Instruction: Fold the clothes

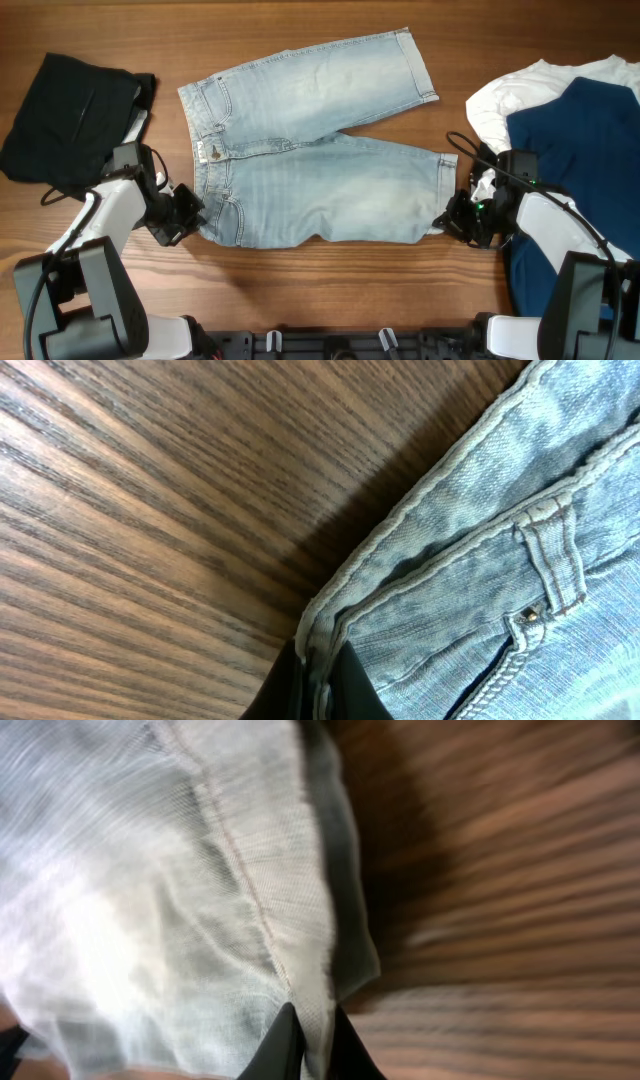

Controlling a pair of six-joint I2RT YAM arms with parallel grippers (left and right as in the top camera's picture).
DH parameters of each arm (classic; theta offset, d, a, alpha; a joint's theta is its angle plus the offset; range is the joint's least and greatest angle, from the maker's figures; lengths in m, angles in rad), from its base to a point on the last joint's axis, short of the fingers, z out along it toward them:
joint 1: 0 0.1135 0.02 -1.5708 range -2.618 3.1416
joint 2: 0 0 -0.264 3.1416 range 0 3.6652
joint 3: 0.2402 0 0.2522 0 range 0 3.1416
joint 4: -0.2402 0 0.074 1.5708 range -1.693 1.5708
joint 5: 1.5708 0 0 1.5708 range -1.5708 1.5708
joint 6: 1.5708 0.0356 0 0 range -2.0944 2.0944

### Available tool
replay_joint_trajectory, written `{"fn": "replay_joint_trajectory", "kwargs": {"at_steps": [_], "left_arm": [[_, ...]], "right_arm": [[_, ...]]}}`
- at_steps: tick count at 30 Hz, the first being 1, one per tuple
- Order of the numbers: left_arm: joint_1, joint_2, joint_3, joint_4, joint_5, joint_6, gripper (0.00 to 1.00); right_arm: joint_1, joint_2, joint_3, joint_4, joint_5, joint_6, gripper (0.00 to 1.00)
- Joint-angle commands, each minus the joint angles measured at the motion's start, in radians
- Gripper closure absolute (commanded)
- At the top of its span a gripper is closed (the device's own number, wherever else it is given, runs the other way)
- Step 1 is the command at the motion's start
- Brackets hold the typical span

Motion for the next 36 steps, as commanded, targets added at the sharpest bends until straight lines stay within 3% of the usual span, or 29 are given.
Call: {"fn": "replay_joint_trajectory", "kwargs": {"at_steps": [1,7,14,18,25,31,36], "left_arm": [[0.016,0.005,-0.011,-0.01,-0.033,0.002,0.96],[0.039,-0.144,0.016,-0.116,-0.034,0.004,0.96],[0.103,-0.489,0.021,-0.28,-0.034,-0.02,0.96],[0.106,-0.677,0.021,-0.357,-0.057,-0.042,0.96],[0.106,-0.806,0.029,-0.385,-0.109,-0.109,0.96],[0.105,-0.743,0.029,-0.336,-0.109,-0.109,0.96],[0.105,-0.636,0.029,-0.222,-0.102,-0.109,0.96]], "right_arm": [[0.002,-0.023,0.002,-0.021,-0.067,-0.053,0.96],[0.002,-0.209,0.177,-0.257,0.071,-0.051,0.96],[0.002,-0.444,0.504,-0.473,0.204,0.007,0.96],[0.002,-0.489,0.648,-0.531,0.216,0.029,0.96],[0.002,-0.455,0.713,-0.541,0.227,0.079,0.96],[0.002,-0.274,0.712,-0.476,0.212,0.08,0.96],[0.003,-0.078,0.712,-0.312,0.114,0.079,0.96]]}}
